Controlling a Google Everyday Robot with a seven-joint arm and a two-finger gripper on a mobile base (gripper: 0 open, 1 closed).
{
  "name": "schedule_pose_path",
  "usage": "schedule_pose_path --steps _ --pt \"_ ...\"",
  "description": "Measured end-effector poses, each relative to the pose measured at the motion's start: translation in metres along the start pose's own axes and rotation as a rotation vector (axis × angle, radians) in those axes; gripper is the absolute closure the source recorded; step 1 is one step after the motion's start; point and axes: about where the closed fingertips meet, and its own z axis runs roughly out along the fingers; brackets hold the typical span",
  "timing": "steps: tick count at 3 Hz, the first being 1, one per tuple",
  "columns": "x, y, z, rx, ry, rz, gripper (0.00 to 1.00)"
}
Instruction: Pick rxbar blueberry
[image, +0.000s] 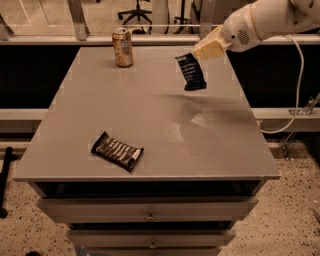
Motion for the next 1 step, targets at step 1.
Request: schedule_pose_path --steps 1 --pt "-0.0068 -0.0036 -0.0069 0.013 -0.010 -0.009 1.00"
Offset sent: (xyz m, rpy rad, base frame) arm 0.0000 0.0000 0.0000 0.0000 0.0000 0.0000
